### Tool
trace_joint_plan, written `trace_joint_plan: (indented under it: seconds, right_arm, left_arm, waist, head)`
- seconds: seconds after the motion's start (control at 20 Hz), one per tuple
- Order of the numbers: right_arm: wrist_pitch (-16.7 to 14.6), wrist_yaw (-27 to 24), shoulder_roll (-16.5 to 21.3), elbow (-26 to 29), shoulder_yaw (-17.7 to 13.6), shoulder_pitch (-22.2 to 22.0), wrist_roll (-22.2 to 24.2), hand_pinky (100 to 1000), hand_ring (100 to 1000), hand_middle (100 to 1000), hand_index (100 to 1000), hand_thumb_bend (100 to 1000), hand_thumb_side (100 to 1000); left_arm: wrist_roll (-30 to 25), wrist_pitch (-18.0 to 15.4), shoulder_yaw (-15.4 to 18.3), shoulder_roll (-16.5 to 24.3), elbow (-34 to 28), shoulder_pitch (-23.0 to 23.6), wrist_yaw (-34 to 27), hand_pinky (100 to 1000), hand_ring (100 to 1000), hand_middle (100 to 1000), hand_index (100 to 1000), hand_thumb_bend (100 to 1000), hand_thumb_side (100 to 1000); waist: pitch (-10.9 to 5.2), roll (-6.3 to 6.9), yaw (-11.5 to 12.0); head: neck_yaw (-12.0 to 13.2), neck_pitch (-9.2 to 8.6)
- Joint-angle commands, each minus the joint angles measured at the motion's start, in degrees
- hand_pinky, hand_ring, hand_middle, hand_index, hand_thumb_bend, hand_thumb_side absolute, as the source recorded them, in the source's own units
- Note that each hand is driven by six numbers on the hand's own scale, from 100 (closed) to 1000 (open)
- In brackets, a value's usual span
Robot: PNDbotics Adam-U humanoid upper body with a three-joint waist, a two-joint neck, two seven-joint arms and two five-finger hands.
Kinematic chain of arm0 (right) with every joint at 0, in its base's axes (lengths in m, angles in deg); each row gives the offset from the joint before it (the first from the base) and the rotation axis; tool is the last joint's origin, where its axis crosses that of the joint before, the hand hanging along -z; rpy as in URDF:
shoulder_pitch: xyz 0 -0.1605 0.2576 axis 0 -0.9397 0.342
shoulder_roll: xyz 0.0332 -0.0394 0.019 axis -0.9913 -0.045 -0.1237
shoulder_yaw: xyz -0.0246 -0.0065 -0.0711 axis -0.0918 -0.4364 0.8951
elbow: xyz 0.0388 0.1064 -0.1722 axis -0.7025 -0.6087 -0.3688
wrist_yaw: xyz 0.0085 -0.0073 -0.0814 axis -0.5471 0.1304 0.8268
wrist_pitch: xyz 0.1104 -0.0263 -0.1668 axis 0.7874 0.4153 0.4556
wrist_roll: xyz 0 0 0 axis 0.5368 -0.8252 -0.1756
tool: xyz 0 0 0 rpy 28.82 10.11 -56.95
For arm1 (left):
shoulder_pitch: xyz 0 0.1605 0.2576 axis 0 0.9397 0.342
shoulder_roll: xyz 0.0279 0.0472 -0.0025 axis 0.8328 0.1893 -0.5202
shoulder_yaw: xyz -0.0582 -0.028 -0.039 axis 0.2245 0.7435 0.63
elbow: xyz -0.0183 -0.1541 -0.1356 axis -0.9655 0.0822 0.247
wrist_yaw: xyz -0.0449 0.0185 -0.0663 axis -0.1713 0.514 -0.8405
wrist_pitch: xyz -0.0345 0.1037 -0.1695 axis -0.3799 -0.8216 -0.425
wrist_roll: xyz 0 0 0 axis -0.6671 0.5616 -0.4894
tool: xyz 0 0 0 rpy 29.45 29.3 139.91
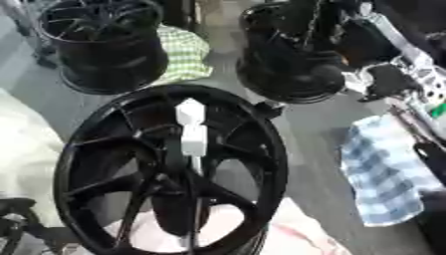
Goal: Pull the pin out of the wheel hub.
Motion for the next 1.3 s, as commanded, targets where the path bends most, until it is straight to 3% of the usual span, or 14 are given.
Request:
trace_joint_plan:
  seconds: [0.05, 0.25, 0.45, 0.75, 0.9, 1.1, 1.3]
  right_arm:
    - [1.22, -0.99, 3.15, 0.7, -0.14, 1.84, 0.63, 798, 771, 779, 934, 637, 438]
    - [4.26, -1.97, 5.55, 0.7, 1.66, 5.66, 2.82, 798, 776, 785, 932, 636, 399]
    - [9.61, -1.56, 7.24, 0.7, 4.94, 10.02, 7.17, 801, 794, 798, 932, 631, 347]
    - [20.53, 2.66, 5.29, 0.54, 9.38, 14.82, 11.97, 800, 802, 799, 930, 625, 298]
    - [24.38, 5.69, 3.66, -1.26, 11.13, 16.21, 13.79, 800, 794, 789, 918, 597, 274]
    - [26.13, 12.06, 0.8, -7.02, 13.52, 17.44, 17.96, 790, 781, 780, 910, 559, 241]
    - [26.42, 22.22, -1.77, -12.62, 15.56, 18.19, 23.26, 793, 790, 790, 913, 513, 228]
  left_arm:
    - [0.01, 0.22, 0.05, 0.97, -1.35, -0.26, -0.25, 574, 211, 543, 767, 100, 867]
    - [0.01, 0.33, -0.38, 1.01, -1.39, -0.37, -0.21, 574, 205, 544, 767, 100, 867]
    - [0.01, 0.35, -0.87, 1.04, -1.4, -0.49, -0.04, 574, 206, 544, 767, 100, 869]
    - [0.01, 0.49, -1.87, 0.68, -1.48, -1.08, -0.1, 574, 223, 545, 767, 100, 865]
    - [0.01, 0.79, -2.04, 0.55, -1.52, -1.28, -0.3, 574, 227, 545, 767, 100, 865]
    - [0.01, 1.08, -2.42, 0.41, -1.45, -1.41, -0.21, 574, 228, 545, 767, 100, 867]
    - [0.01, 1.17, -2.72, 0.24, -1.46, -1.55, -0.28, 574, 228, 545, 767, 100, 866]
  waist:
    - [-0.7, -0.03, 0.11]
    - [-0.76, -0.19, 0.46]
    - [-0.71, -0.4, 1.12]
    - [-0.62, -0.34, 2.54]
    - [-0.7, -0.29, 3.0]
    - [-0.84, -0.29, 3.29]
    - [-0.91, -0.17, 3.6]
  head:
    - [-0.42, -0.12]
    - [-0.79, -0.11]
    - [-1.31, 0.18]
    - [-2.61, 0.23]
    - [-3.08, 0.17]
    - [-3.46, 0.1]
    - [-3.79, 0.01]
